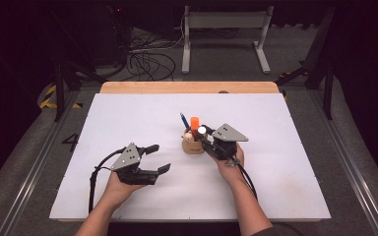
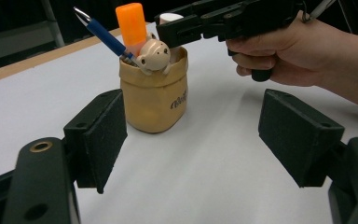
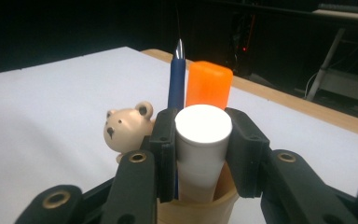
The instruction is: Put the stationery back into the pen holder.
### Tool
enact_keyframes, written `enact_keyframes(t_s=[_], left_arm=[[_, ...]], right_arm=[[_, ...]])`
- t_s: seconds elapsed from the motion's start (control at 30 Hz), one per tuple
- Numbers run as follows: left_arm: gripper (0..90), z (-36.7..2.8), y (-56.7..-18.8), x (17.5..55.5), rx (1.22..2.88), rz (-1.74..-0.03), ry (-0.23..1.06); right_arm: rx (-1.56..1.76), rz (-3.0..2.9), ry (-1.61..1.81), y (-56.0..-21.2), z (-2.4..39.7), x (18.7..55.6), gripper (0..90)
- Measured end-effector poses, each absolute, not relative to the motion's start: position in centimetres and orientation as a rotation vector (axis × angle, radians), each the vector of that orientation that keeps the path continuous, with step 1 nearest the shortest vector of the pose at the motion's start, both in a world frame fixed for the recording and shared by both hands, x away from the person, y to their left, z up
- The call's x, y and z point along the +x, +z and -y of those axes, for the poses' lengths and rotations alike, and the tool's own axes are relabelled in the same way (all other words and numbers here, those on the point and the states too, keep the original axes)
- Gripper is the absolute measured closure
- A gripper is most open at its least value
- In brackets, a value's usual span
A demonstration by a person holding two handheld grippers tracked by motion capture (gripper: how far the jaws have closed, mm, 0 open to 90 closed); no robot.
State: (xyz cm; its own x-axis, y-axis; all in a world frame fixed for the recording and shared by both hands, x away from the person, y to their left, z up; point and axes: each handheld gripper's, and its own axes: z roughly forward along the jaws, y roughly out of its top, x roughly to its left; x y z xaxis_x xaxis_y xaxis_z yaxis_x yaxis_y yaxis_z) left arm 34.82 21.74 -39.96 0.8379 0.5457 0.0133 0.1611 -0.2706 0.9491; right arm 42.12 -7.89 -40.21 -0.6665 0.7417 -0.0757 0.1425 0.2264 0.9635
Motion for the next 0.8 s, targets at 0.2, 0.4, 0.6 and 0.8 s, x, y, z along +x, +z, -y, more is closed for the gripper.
enact_keyframes(t_s=[0.2, 0.4, 0.6, 0.8], left_arm=[[23.9, -21.71, -39.99, 34.82, 1.837, -0.534, 0.403], [24.0, -21.73, -39.99, 34.83, 1.836, -0.536, 0.404], [23.9, -21.75, -39.98, 34.83, 1.835, -0.536, 0.405], [23.9, -21.69, -40.0, 34.79, 1.837, -0.538, 0.399]], right_arm=[[0.815, -1.992, 1.455, -40.57, 7.7, 42.39, 67.0], [0.825, -2.008, 1.445, -40.88, 7.57, 42.62, 67.0], [0.829, -2.017, 1.432, -41.05, 7.51, 42.76, 67.0], [0.832, -2.016, 1.436, -41.08, 7.53, 42.8, 67.0]])
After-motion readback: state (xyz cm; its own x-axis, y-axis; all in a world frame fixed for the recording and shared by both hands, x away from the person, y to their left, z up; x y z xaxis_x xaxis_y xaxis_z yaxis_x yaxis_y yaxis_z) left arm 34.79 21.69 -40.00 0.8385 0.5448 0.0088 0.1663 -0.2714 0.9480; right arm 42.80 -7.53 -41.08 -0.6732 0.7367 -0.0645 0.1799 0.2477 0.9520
